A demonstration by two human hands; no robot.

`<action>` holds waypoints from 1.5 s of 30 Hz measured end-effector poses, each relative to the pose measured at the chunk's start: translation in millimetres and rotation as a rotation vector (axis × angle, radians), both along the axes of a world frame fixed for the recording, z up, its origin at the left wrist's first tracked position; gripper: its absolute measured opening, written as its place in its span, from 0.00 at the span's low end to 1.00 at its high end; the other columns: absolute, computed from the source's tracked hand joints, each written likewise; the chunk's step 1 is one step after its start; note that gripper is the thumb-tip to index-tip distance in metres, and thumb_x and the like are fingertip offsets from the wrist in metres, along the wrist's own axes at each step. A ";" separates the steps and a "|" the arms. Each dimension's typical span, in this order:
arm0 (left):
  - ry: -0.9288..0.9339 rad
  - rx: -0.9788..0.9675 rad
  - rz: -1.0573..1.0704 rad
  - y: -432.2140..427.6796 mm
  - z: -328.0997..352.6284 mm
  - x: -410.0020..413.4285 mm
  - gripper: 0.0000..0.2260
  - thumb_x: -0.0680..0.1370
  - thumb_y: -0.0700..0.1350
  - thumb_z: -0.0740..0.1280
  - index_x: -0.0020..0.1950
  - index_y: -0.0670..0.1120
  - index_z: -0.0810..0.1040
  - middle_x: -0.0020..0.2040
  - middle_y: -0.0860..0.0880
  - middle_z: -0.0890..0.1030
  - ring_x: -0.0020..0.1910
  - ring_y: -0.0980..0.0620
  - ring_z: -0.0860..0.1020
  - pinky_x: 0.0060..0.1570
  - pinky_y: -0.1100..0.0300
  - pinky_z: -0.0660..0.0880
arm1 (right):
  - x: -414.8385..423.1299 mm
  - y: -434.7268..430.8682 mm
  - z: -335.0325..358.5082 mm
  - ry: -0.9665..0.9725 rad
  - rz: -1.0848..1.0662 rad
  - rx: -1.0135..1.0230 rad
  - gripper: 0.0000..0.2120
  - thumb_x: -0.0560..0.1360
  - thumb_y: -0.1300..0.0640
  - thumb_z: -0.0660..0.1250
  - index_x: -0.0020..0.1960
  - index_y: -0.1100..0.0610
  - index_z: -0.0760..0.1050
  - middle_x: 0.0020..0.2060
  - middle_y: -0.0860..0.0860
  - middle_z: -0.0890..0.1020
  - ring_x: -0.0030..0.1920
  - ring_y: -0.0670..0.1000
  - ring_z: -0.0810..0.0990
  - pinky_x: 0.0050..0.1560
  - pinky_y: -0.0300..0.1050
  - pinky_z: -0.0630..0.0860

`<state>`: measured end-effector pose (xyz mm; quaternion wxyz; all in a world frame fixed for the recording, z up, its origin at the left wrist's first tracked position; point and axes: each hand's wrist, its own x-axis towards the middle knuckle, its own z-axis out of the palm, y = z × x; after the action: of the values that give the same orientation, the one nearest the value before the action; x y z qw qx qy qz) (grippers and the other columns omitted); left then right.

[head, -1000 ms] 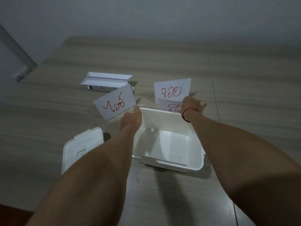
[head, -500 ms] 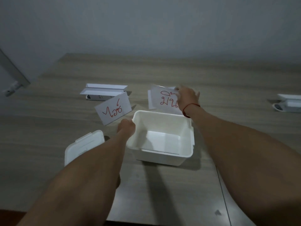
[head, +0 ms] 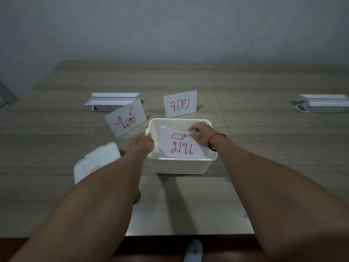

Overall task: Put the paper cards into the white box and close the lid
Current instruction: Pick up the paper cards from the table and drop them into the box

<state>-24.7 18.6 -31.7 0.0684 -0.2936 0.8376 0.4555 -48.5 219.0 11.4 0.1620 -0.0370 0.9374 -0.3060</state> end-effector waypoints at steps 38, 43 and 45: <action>-0.004 -0.292 -0.002 -6.4 -15.6 -153.7 0.26 0.81 0.54 0.49 0.58 0.38 0.78 0.56 0.38 0.81 0.55 0.39 0.79 0.55 0.50 0.75 | -228.9 -58.3 -24.9 0.217 0.029 0.332 0.19 0.79 0.60 0.60 0.70 0.57 0.67 0.69 0.54 0.69 0.71 0.57 0.67 0.67 0.54 0.65; -0.098 -0.307 0.033 -9.9 -16.8 -167.3 0.30 0.79 0.61 0.48 0.60 0.39 0.78 0.58 0.40 0.80 0.57 0.41 0.78 0.56 0.50 0.73 | -259.0 -57.5 -37.4 0.216 0.100 0.477 0.18 0.77 0.62 0.61 0.67 0.56 0.69 0.67 0.54 0.71 0.71 0.56 0.66 0.68 0.55 0.63; -0.134 -0.319 0.041 -10.3 -17.6 -170.1 0.32 0.79 0.63 0.48 0.61 0.39 0.77 0.58 0.40 0.80 0.57 0.41 0.78 0.55 0.51 0.73 | -262.1 -56.3 -44.5 0.264 0.094 0.538 0.17 0.78 0.62 0.59 0.65 0.54 0.71 0.66 0.55 0.73 0.69 0.57 0.68 0.69 0.54 0.63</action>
<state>-194.8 8.3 -49.3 0.0672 -0.3477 0.8866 0.2975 -310.6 162.7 -33.2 0.0565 -0.0756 0.9950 -0.0313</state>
